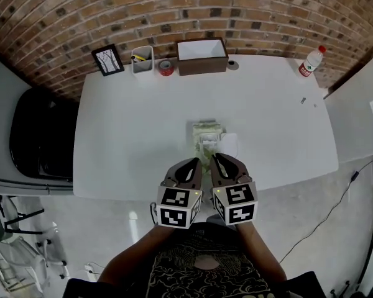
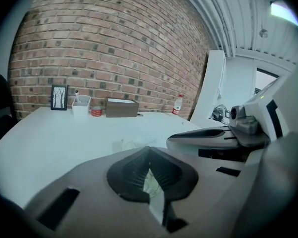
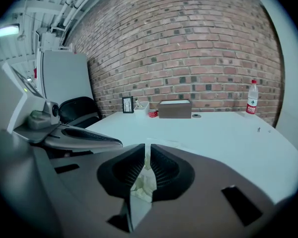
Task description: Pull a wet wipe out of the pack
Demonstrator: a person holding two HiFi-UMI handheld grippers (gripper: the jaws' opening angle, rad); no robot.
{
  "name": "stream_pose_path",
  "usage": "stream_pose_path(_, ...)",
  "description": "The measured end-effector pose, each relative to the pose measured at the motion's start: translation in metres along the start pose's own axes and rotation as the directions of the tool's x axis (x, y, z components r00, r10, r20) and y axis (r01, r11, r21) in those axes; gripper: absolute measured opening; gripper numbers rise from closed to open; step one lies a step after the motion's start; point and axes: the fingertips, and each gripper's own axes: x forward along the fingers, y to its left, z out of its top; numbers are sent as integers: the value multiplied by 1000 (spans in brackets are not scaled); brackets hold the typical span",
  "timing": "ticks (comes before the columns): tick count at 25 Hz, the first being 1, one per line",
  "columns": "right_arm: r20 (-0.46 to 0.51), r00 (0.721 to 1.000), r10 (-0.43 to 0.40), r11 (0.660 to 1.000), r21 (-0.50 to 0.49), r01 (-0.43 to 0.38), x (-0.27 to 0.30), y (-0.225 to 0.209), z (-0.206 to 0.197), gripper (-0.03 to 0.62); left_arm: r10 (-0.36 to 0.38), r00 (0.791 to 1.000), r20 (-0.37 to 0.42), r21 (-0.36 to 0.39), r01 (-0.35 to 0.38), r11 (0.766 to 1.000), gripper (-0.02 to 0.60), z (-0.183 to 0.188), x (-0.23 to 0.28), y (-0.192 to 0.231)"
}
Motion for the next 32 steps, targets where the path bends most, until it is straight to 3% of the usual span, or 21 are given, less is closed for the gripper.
stream_pose_path(16,-45,994,-95,994,44,97,33,-15,-14,77,-72,997,-33,30,73,997,12,1,22,20)
stream_pose_path(24,-113,988,-106,993,38,111,48,-18,-25,77,-82,996,-42,29,83,996,12,0,27,30)
stream_pose_path(32,-103,986,-129,991,28,132,48,-18,-24,26,-93,995,-36,22,94,995,12,-2,25,32)
